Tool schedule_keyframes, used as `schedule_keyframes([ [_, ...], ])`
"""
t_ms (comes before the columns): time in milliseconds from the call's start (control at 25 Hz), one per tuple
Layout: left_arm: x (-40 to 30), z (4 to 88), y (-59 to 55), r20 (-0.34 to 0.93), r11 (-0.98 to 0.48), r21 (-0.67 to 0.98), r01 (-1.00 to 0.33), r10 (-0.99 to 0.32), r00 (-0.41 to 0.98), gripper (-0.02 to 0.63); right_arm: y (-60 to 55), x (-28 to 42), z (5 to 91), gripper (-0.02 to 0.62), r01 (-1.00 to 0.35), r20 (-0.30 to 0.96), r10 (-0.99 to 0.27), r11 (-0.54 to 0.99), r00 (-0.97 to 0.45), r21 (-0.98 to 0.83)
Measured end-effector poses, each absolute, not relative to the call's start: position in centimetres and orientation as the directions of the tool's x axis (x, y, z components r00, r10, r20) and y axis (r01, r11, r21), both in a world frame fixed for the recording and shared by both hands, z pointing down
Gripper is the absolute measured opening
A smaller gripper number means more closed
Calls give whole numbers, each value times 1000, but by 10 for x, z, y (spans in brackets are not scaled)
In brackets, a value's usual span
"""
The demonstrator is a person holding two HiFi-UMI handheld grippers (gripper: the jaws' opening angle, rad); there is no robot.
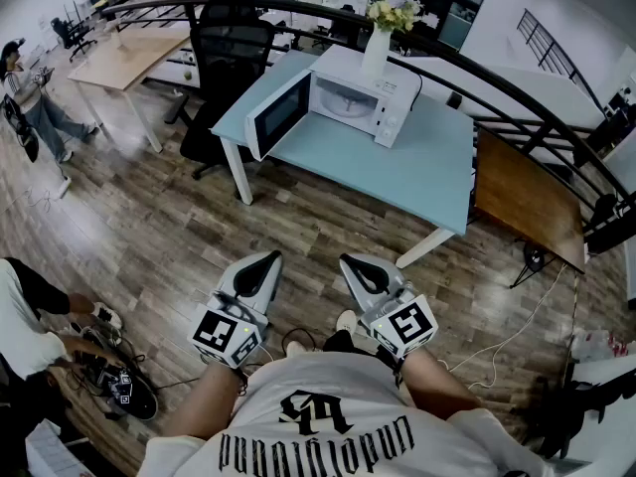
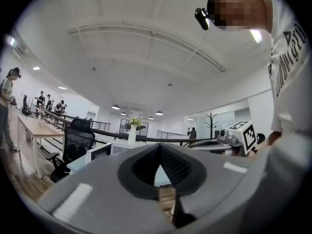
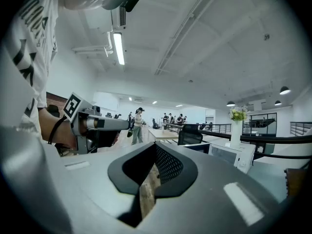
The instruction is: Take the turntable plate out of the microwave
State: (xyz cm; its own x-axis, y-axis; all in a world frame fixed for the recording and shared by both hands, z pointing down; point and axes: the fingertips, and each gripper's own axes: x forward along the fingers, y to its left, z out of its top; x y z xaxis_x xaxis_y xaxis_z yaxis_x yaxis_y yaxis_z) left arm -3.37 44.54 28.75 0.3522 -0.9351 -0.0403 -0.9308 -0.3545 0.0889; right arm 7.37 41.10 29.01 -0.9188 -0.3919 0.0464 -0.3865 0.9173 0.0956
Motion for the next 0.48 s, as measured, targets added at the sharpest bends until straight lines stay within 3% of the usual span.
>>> schedule_keyframes([
  [480,-44,294,435,-31,-342,90,-935,-940,341,49,396,67,296,0,-395,56,-399,916,-915,73],
])
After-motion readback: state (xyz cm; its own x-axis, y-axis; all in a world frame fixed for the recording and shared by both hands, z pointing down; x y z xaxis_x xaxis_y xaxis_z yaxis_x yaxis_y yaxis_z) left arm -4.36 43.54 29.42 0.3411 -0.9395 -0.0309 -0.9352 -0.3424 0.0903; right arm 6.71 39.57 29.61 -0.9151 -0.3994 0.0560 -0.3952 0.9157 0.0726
